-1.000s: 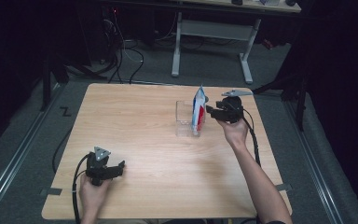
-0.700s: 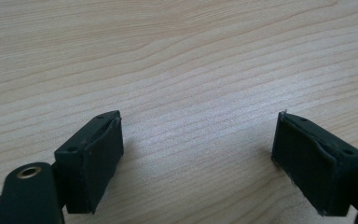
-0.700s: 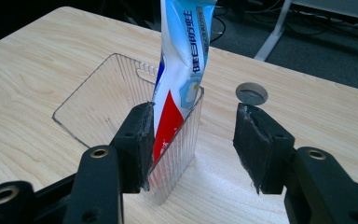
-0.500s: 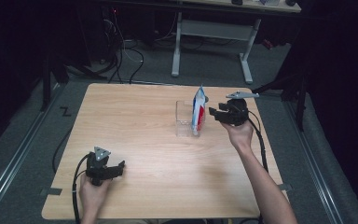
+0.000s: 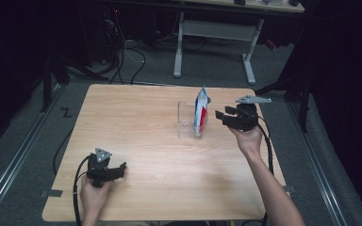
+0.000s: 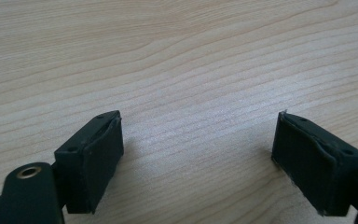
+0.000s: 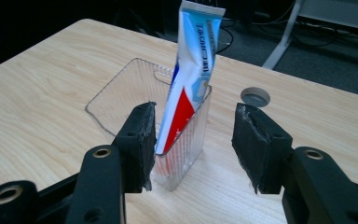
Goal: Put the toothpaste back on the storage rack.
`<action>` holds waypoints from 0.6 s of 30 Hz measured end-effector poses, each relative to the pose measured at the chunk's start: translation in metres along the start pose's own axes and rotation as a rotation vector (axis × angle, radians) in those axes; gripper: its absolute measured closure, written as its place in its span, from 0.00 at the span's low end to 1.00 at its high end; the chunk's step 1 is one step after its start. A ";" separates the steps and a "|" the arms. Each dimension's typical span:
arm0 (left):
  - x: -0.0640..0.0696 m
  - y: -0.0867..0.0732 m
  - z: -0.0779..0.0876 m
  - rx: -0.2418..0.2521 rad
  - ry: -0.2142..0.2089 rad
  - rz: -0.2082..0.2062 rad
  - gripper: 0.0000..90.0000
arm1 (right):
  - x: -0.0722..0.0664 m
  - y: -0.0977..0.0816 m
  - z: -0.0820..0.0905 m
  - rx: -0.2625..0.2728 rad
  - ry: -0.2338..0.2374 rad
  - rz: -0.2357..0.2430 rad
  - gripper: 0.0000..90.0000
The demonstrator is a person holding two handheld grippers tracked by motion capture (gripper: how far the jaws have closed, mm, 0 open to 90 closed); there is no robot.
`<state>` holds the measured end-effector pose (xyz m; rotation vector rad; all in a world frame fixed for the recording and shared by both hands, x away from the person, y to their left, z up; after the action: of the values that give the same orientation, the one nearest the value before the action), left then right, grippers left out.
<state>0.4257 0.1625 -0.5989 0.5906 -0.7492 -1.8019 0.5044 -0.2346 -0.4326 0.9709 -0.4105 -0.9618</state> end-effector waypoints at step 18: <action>0.000 0.000 0.000 0.000 0.000 0.001 0.19 | -0.008 -0.026 0.020 0.014 0.026 -0.019 0.55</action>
<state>0.4258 0.1625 -0.5989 0.5900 -0.7497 -1.8011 0.4737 -0.2430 -0.4430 1.0003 -0.3872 -0.9642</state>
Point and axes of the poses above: each handheld gripper's, and its own axes: z roughly backward along the jaws, y roughly out of its top, x roughly to its right, the point moved 9 cm from there along -z, roughly forward along the jaws, and after that the axes turned 5 degrees about y, right-handed, at the moved point
